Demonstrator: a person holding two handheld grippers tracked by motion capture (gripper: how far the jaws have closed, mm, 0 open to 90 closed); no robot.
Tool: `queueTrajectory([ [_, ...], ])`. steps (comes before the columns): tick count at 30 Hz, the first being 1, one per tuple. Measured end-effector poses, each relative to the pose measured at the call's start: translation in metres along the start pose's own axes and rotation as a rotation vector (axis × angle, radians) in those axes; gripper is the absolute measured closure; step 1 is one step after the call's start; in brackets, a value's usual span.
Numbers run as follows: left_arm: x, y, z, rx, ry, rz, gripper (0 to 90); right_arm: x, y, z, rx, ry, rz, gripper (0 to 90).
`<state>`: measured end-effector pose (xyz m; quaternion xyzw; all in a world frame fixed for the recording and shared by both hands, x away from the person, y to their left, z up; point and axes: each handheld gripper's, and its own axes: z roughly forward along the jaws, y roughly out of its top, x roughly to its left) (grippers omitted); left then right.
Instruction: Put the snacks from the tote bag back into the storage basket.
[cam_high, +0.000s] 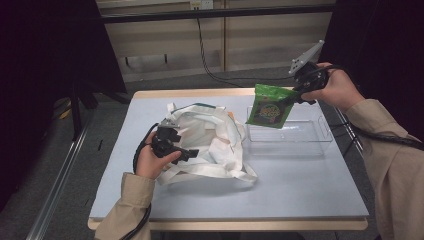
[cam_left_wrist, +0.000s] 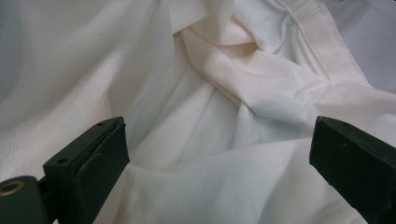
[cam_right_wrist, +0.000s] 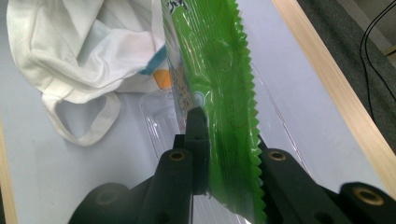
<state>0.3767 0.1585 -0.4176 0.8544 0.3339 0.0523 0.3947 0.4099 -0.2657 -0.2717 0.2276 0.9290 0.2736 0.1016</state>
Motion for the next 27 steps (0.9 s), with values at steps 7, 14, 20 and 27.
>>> queueTrajectory([
  [7,0.000,0.001,0.000,0.008,0.001,0.006,4.4,-0.001,-0.008,0.004,0.017,0.002,0.003,80.4],
  [14,0.000,0.001,0.001,-0.006,-0.005,0.002,4.5,-0.002,-0.014,0.006,0.022,-0.002,0.000,80.3],
  [20,-0.001,0.001,0.001,0.009,-0.007,0.004,4.5,-0.003,-0.019,0.008,0.032,-0.004,-0.010,80.3],
  [27,0.000,0.001,0.002,0.003,-0.008,0.002,4.5,-0.003,-0.022,0.012,0.045,0.004,0.006,80.3],
])
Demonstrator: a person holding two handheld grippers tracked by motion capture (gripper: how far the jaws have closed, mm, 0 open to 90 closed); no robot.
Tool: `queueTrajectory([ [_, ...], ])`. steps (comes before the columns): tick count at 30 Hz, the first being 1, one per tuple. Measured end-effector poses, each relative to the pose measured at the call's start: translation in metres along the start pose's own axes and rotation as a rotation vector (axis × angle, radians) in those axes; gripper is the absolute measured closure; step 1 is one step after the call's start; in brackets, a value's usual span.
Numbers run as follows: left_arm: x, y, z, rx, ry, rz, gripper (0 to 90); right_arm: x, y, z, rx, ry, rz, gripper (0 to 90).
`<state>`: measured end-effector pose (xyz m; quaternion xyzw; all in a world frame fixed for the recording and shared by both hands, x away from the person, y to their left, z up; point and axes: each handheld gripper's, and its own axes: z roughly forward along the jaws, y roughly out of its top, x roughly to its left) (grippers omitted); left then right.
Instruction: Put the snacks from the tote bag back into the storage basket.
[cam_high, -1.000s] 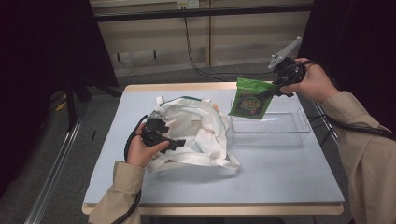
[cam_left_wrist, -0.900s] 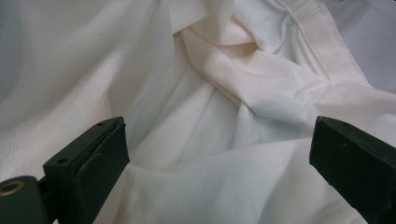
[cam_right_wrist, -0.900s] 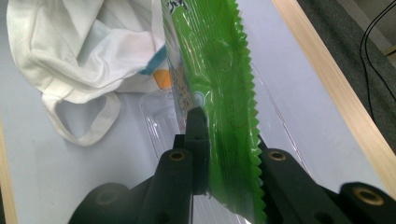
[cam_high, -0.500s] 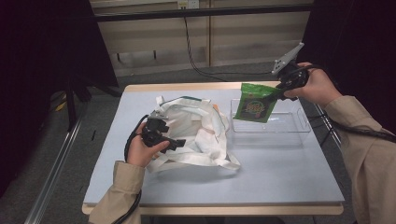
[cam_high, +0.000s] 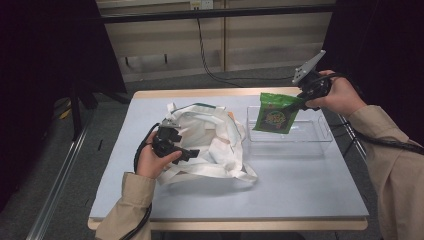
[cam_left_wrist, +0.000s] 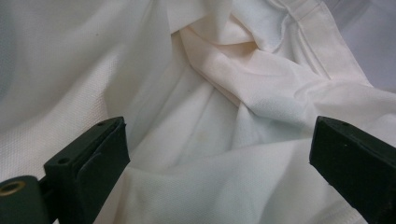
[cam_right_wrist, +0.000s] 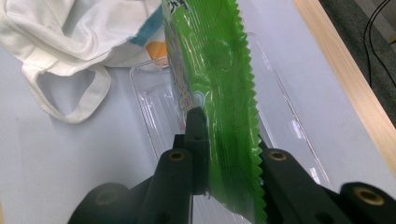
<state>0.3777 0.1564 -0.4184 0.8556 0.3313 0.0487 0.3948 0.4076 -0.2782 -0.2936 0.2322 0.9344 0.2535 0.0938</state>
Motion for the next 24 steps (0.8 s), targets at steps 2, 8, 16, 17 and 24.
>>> queueTrajectory([
  [2,0.000,0.000,0.000,0.002,0.001,0.001,4.5,0.000,0.000,0.000,0.009,0.002,0.000,80.3],
  [8,0.000,0.000,0.001,0.003,0.002,0.003,4.5,-0.004,-0.001,0.006,0.005,-0.006,-0.004,80.3],
  [16,0.000,-0.001,0.003,0.005,-0.006,0.003,4.5,-0.010,0.001,0.015,0.015,-0.005,-0.005,80.3],
  [17,0.001,0.000,0.003,0.012,-0.002,0.004,4.5,-0.011,0.001,0.016,0.016,-0.003,-0.004,80.3],
  [24,0.001,-0.001,0.003,0.006,-0.006,0.002,4.5,-0.020,0.000,0.023,0.021,-0.003,0.005,80.3],
])
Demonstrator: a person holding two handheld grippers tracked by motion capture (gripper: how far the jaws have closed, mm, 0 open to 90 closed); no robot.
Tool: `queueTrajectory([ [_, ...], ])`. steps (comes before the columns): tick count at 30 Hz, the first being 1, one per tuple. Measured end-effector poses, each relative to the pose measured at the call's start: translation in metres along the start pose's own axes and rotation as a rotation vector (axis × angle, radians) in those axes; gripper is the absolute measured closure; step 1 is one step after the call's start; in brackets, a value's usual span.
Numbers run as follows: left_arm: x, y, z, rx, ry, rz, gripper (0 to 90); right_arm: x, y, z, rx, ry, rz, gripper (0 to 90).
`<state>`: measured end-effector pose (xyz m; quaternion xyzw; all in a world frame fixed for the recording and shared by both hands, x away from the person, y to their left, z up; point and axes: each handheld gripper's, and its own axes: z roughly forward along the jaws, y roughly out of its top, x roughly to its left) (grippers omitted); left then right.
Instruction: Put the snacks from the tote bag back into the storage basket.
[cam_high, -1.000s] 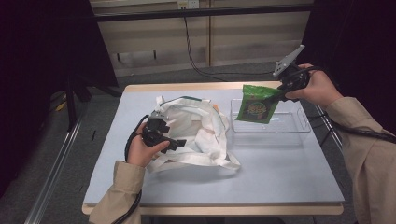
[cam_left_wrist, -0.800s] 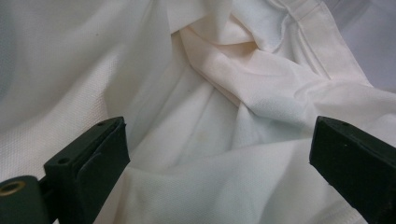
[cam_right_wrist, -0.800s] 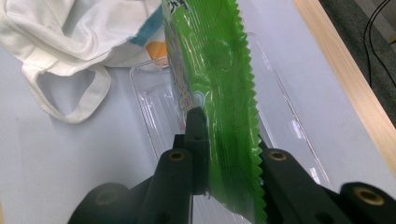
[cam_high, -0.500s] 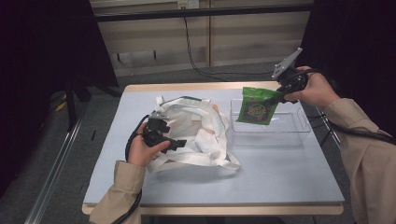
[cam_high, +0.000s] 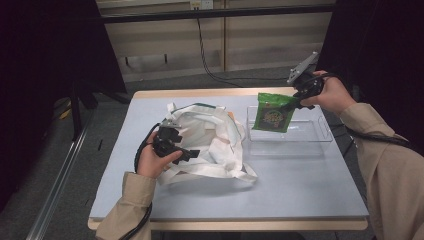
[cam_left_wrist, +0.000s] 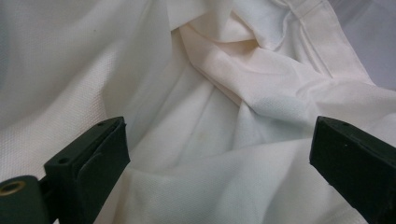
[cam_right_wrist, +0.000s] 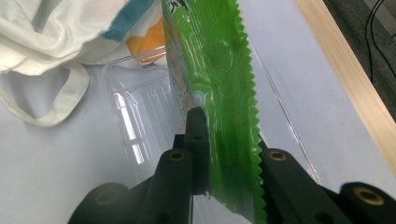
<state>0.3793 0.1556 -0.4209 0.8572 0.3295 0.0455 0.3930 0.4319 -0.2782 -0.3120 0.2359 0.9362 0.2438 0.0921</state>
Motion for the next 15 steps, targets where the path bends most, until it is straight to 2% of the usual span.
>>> queueTrajectory([
  [15,-0.003,0.003,0.002,0.002,-0.005,0.007,4.4,-0.018,-0.005,0.014,0.010,0.009,0.020,80.3],
])
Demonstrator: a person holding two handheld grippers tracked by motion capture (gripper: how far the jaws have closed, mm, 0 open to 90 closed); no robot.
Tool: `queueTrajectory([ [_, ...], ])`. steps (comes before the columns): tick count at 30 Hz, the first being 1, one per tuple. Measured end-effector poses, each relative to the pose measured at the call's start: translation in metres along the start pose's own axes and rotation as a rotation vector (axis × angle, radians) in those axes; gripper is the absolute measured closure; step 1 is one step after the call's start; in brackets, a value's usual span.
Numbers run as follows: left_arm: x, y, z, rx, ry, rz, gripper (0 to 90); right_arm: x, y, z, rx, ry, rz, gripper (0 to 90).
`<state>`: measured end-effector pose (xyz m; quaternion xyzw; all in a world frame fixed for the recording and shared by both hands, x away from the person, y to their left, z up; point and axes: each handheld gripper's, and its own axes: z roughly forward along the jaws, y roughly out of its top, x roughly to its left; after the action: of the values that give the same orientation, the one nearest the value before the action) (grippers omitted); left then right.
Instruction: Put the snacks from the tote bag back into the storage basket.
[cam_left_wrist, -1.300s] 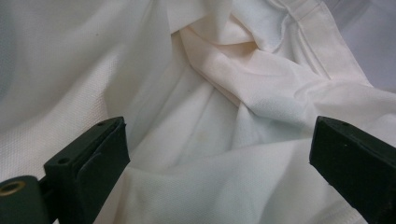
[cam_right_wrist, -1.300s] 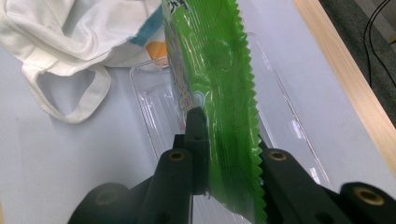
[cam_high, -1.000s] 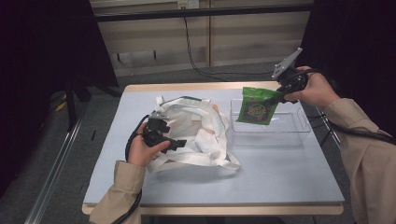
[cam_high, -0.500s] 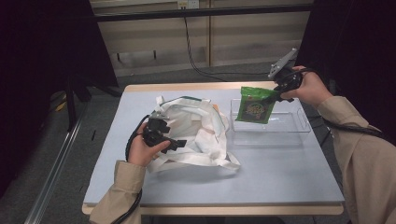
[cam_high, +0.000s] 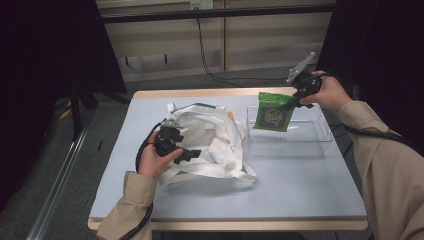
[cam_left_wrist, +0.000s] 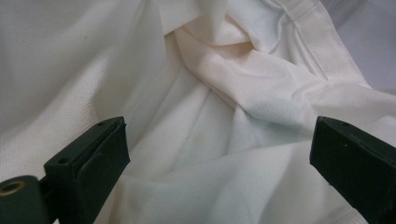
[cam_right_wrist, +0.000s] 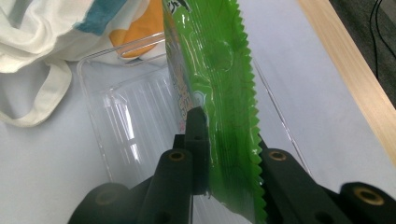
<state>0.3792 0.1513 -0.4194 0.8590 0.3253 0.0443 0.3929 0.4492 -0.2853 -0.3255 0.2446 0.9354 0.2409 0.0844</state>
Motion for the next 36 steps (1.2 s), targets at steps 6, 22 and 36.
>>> queueTrajectory([
  [6,-0.003,0.002,0.000,-0.008,-0.006,0.005,4.4,-0.006,0.000,0.005,0.008,0.009,0.003,80.3],
  [22,-0.002,0.002,0.000,-0.005,-0.004,0.009,4.4,-0.022,0.005,0.018,0.023,0.011,0.006,80.3],
  [36,-0.003,0.004,0.002,-0.002,-0.013,0.019,4.4,-0.028,0.010,0.031,0.035,0.025,-0.012,80.2],
])
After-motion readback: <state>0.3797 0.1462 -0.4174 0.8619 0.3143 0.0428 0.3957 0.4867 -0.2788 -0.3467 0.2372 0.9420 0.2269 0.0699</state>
